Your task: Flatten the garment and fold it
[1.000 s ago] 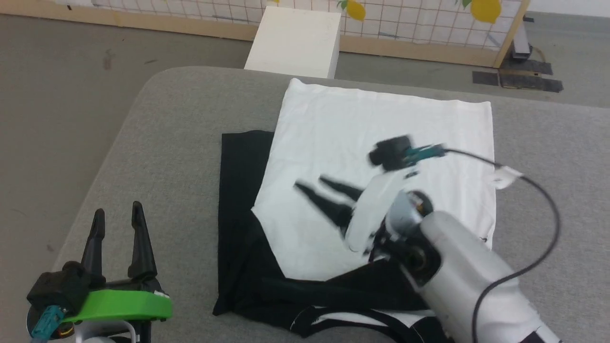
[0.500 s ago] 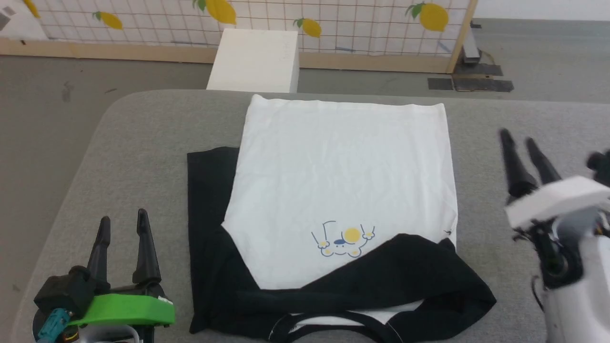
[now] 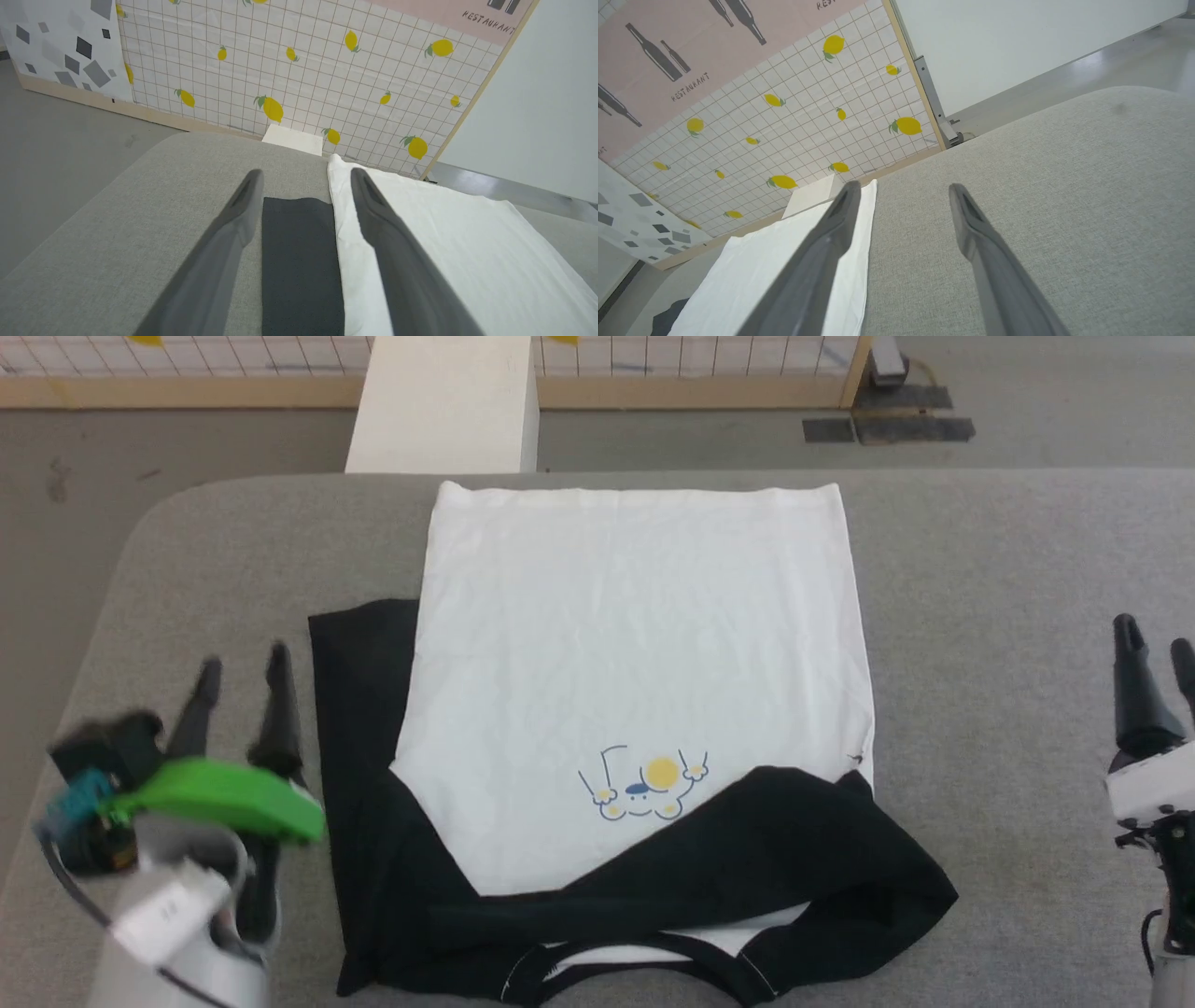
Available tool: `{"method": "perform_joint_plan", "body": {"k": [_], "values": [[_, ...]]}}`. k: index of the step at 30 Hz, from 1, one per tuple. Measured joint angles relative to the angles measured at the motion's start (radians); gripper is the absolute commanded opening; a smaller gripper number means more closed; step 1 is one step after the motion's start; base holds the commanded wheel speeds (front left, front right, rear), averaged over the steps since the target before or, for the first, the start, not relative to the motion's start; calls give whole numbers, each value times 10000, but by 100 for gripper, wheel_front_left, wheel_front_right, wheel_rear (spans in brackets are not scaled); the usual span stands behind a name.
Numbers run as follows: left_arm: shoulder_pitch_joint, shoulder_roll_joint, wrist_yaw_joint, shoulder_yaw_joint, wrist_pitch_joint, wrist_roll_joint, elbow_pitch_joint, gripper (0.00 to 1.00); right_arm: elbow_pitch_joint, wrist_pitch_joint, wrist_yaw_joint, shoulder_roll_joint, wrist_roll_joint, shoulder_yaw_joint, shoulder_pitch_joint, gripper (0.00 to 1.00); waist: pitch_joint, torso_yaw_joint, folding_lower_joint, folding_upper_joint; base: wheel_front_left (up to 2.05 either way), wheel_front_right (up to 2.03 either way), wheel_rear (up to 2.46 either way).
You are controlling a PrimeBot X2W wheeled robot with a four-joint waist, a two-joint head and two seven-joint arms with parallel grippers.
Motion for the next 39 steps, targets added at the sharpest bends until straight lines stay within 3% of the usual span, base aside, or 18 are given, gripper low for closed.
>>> {"method": "perform_joint_plan", "body": {"k": [4,10,13,18,21,30,31,33,34,39], "values": [[-1810,499,-2,190,1258,-642,1137,100,-395,209,0,10,0,-265,-71,100,480,-20,0,0,0,0,0],[-3882,1505,102,82,4790,-1241,2646,100,-846,336,0,10,134,-301,-427,100,1307,-124,1,0,0,0,0],[-4651,2073,337,-81,6840,-1321,2987,100,-865,291,0,15,336,-267,-460,100,1775,-216,1,0,0,0,0],[-5271,2788,644,-449,8987,-1212,2847,100,-849,109,0,21,537,-167,-463,100,2474,-374,1,-1,0,0,0],[-5361,2926,692,-669,9540,-1133,2566,100,-840,-23,0,21,608,-132,-480,100,2861,-483,1,0,0,0,0],[-5329,2886,859,-723,9829,-1239,2065,100,-652,-253,0,21,683,-6,-688,100,3723,-768,1,0,0,0,0],[-5324,2909,855,-731,9823,-1237,2027,77,-625,-255,0,23,681,6,-704,100,3769,-781,1,0,0,0,0],[-5278,2980,765,-830,9697,-1185,1965,16,-596,-255,0,21,681,12,-724,100,3862,-789,1,0,0,0,0],[-5254,2995,679,-872,9655,-1179,1933,0,-585,-255,0,23,681,10,-740,100,3883,-781,2,0,0,0,0],[-5131,2800,585,-696,8619,-1277,1948,0,-364,-270,0,21,677,-92,-772,100,3846,-618,2,0,0,0,0]]}}
